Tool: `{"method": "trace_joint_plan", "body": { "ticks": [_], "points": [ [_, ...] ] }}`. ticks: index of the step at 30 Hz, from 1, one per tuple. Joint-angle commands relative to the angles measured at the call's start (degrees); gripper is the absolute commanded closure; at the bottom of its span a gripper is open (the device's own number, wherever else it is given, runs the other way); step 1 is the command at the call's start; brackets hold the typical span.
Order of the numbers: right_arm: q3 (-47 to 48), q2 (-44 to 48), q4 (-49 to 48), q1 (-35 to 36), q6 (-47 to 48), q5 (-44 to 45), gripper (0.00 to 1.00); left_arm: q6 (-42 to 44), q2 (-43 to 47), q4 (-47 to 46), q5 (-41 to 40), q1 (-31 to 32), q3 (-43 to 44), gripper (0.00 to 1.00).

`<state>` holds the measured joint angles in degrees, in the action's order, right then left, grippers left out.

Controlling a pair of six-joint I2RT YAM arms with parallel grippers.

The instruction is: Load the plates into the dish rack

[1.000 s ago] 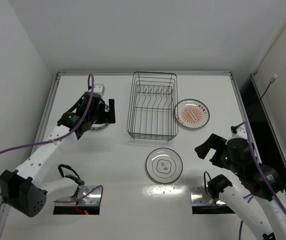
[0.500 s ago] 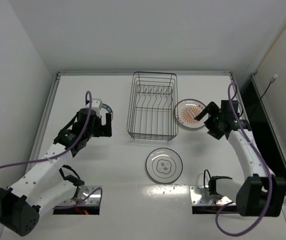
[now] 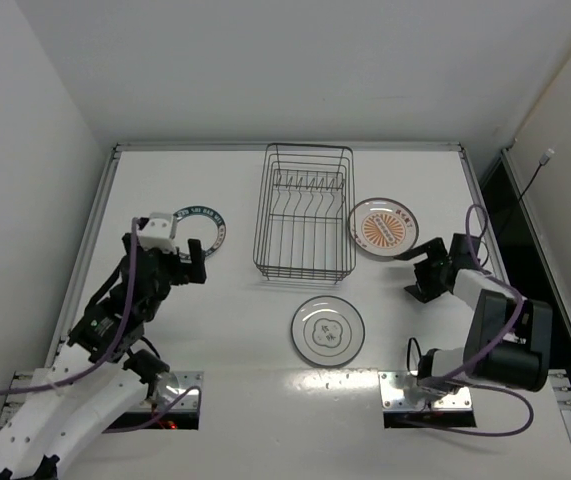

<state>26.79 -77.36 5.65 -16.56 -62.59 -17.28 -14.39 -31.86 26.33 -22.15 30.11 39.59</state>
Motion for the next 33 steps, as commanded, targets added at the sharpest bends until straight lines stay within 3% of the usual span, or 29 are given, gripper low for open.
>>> {"method": "trace_joint_plan", "body": {
  "ticks": [1, 11, 17, 20, 21, 23, 29, 33],
  "points": [
    [0.9, -3.9, -7.4, -2.7, 1.8, -2.4, 0.17, 0.3, 5.2, -2.0, -4.2, 0.8, -0.9, 0.00],
    [12.2, -16.0, -5.9, -1.6, 1.8, -2.2, 0.30, -0.2, 3.1, -0.8, -3.2, 2.5, -0.3, 0.00],
    [17.5, -22.1, -3.3, 2.2, 0.9, 0.8, 0.50, -0.2, 2.5, -0.3, -2.6, 3.0, 0.2, 0.00],
    [19.7, -23.6, -1.1, 4.0, 0.9, 4.3, 0.67, -0.2, 3.1, -0.3, -2.1, 3.0, 0.2, 0.00],
    [19.7, -23.6, -1.1, 4.0, 0.3, 4.4, 0.81, -0.2, 3.1, -0.3, -2.1, 3.0, 0.2, 0.00],
    [20.3, -23.6, 0.8, 4.5, -0.2, 5.9, 0.98, -0.2, 3.1, -0.3, -2.1, 3.0, 0.2, 0.00],
    [28.3, -17.0, 12.5, 5.6, 7.1, 19.2, 1.00, 0.3, 3.1, -0.3, -3.1, 3.0, 0.2, 0.00],
    [31.4, -5.7, 13.9, 6.1, 14.1, 29.4, 1.00, -0.4, 4.3, 0.4, -4.2, 3.0, 0.7, 0.00]
  ]
}}
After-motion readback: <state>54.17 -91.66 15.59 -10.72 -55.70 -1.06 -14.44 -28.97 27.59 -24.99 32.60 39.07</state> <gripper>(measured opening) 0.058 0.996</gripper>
